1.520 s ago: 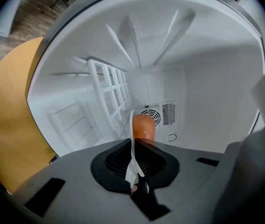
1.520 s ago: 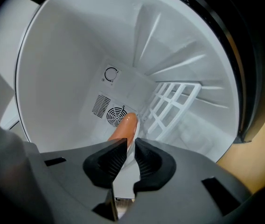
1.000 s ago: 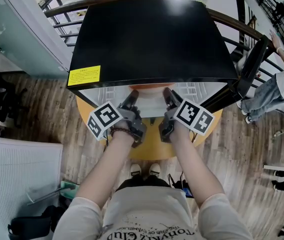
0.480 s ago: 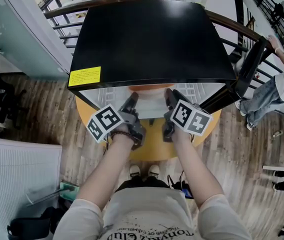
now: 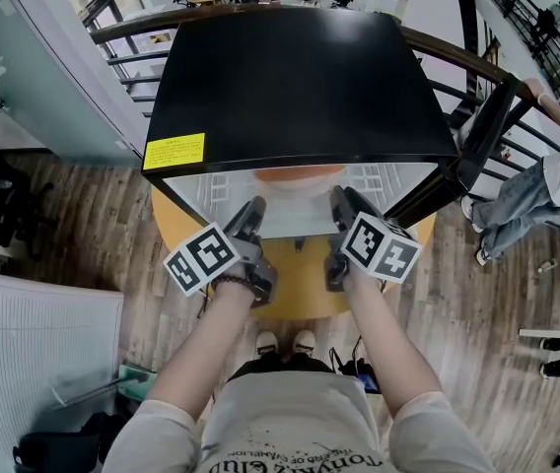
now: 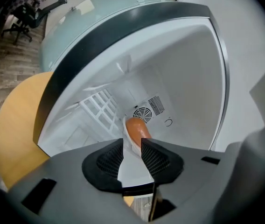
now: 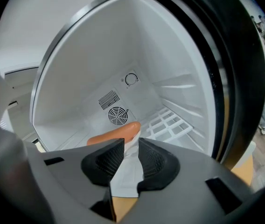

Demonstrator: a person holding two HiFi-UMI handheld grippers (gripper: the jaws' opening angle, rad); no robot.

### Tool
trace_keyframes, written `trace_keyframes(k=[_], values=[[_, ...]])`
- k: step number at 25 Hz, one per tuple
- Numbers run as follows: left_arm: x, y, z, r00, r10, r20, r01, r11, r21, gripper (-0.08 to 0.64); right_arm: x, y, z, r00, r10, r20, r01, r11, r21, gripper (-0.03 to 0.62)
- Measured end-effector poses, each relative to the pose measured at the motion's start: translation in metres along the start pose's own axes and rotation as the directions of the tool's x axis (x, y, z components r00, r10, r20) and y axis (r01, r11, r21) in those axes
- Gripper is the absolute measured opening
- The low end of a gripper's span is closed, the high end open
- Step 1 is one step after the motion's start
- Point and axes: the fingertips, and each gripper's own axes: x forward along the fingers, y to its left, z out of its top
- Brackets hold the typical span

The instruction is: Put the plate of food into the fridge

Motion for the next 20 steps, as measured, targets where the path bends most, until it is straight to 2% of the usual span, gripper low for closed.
trace_keyframes(k=[7,10,12,15,18,20], values=[[-0.032,-0.001,-0.01,0.999,0.001,-0.045,0.006,0.989,0.148,0.115,-0.034,0.012,-0.008,1.0,0.027,0.008,-0.027,0.999,-0.033,0.101],[-0.049,-0.01,-0.02,0.997,-0.009,-0.076,0.029,0.962,0.27,0.111,-0.052,0.018,-0.018,0.999,0.042,0.006,-0.041,0.995,-0.091,0.101],[-0.057,-0.02,-0.02,0.996,-0.019,-0.088,0.051,0.924,0.378,0.097,-0.058,0.026,-0.025,0.998,0.058,-0.003,-0.058,0.991,-0.121,0.097],[-0.075,-0.03,-0.028,0.995,-0.013,-0.094,0.061,0.851,0.521,0.058,-0.076,0.037,-0.043,0.996,0.091,-0.023,-0.093,0.986,-0.14,0.062],[-0.097,-0.033,-0.049,0.996,0.009,-0.094,0.052,0.778,0.627,0.035,-0.106,0.041,-0.062,0.993,0.112,-0.03,-0.115,0.973,-0.202,0.04],[-0.11,-0.031,-0.062,0.995,0.023,-0.1,0.05,0.741,0.67,0.028,-0.122,0.044,-0.072,0.993,0.118,-0.031,-0.122,0.962,-0.245,0.032]])
